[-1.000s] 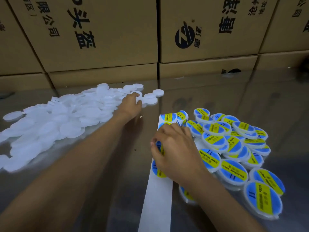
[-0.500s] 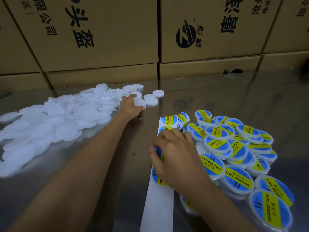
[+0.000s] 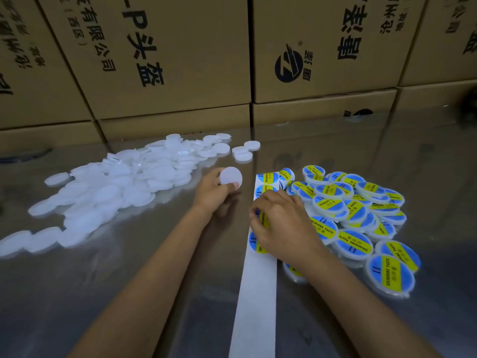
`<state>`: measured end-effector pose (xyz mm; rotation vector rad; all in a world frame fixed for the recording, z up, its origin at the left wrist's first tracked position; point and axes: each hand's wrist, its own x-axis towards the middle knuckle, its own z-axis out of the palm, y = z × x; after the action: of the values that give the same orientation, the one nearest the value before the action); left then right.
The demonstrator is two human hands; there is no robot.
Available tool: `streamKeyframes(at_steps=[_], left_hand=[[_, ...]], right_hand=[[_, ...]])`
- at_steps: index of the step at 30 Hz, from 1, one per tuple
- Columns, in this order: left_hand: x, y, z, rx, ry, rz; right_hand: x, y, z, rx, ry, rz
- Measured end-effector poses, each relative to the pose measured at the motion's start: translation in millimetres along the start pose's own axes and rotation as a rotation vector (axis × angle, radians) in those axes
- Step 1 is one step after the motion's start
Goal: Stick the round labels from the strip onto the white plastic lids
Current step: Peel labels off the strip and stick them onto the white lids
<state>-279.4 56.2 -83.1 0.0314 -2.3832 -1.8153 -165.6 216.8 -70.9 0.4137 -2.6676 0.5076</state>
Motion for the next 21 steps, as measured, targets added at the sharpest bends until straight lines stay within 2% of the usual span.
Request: streamKeyframes(at_steps=[3,5,8,11,16,21], left_hand=[[-30.9,5.1,-6.4,-0.118,0.019,-0.029],[-52.1,8.5,-9.5,-0.164,0.008,-0.041],[-82.4,15.5,-11.3,-0.235,-0.041,-0.028],[-105.7,23.9,-11.4,-0.315,-0.113,-0.018],[-124.2,23.6,-13.2,-0.239,-0.217,0.009],[-121.4,21.7,-14.1,-0.177,-0.187,0.012]], right_hand=[[-14.6,4.1,-10.3,0.053,0.033,0.040],[-26.7,7.7,-12.9,0.041,-0.012,0.052],[-39.0,4.3,-11.5,0.030,-0.088,0.035],[-39.7,-1.4,-11.9,0.069,-0.086,0.016],[-40.3,-0.4,-11.7,0.129,-0.091,0.009],[-37.9,-3.4,-8.6,0.167,-0.036,0.023]])
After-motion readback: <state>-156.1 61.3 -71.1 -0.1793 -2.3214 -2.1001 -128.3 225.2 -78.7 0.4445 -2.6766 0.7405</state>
